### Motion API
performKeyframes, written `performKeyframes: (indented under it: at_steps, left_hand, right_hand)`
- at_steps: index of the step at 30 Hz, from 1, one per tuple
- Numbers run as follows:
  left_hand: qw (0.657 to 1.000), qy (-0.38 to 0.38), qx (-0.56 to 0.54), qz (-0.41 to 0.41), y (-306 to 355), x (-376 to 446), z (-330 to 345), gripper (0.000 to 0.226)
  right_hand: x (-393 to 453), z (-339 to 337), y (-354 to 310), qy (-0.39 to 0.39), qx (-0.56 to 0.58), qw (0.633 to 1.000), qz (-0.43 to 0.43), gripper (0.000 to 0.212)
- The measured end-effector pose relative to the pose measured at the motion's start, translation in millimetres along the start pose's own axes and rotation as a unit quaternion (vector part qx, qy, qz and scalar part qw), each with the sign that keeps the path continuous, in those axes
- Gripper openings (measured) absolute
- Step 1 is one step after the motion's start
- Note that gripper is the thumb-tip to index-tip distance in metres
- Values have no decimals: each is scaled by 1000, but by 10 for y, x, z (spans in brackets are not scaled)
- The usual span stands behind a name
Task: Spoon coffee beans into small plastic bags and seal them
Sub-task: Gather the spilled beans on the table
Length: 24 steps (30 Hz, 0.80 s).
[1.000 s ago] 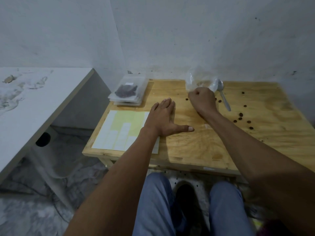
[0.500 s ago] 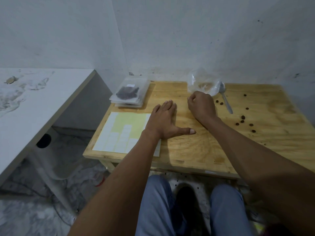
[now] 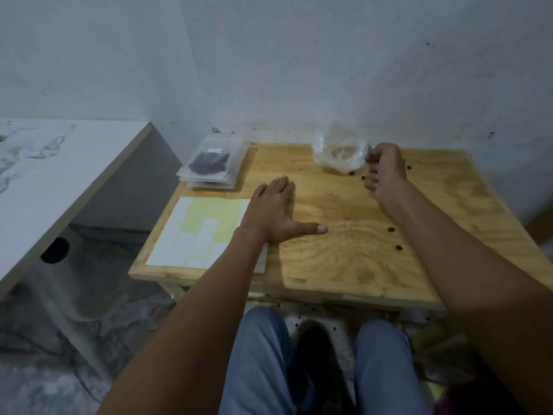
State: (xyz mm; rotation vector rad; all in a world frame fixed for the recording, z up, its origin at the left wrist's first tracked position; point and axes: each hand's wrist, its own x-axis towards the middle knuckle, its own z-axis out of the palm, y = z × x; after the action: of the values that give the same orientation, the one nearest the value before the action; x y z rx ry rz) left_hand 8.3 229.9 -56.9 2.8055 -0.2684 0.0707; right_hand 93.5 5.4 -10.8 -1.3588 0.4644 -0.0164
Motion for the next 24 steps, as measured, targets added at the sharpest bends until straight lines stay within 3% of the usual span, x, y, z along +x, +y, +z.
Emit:
performKeyframes:
  at_steps: [2, 4, 7, 9, 14, 22, 24]
  left_hand:
    - [1000, -2, 1, -2, -6, 2, 3, 133]
    - [1000, -4, 1, -2, -6, 3, 2, 133]
    - [1000, -3, 1, -4, 4, 2, -4, 132]
    - [1000, -3, 0, -5, 7, 4, -1, 133]
    - [1000, 3, 3, -3, -8, 17, 20, 133]
    - [1000, -1, 8, -5, -23, 37, 42, 137]
    - [1000, -2, 9, -8, -21, 38, 44, 140]
  right_hand:
    - [53, -84, 52, 57, -175, 977, -107, 26]
    - [106, -150, 154, 72, -308, 924, -214, 36]
    - [134, -196, 262, 39, -460, 836, -297, 20]
    - [134, -187, 290, 36, -512, 797, -318, 15]
    - [226, -124, 291, 34, -516, 795, -317, 29]
    - [292, -41, 284, 12, -577, 745, -334, 17]
    - [306, -48, 283, 20, -567, 749, -342, 19]
